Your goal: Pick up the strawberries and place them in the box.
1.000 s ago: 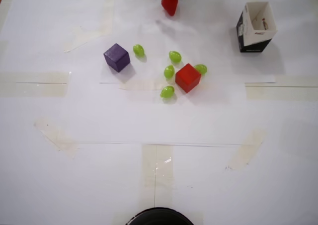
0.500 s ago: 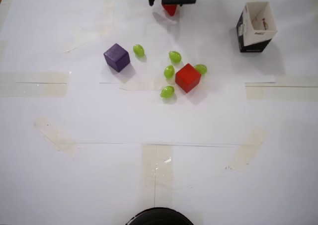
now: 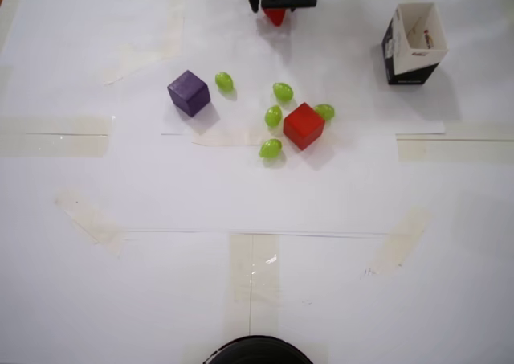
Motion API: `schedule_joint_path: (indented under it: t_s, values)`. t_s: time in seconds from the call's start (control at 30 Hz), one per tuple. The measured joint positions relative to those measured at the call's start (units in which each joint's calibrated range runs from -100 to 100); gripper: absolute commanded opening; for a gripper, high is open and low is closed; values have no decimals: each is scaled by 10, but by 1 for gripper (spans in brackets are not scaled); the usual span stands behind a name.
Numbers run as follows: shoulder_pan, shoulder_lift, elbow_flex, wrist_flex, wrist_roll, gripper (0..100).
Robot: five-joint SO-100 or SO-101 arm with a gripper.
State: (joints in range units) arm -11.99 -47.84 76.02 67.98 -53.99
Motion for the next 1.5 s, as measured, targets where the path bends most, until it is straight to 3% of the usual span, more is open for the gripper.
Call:
schedule_joint_path:
  t_s: [0.63, 0.83, 1.1, 1.5]
  values:
    - [0, 5, 2, -2, 6, 14]
    - [0, 5, 2, 6, 9, 24]
    - [0, 5, -33, 130, -1, 26]
    - [-10, -1, -20, 81, -2, 29]
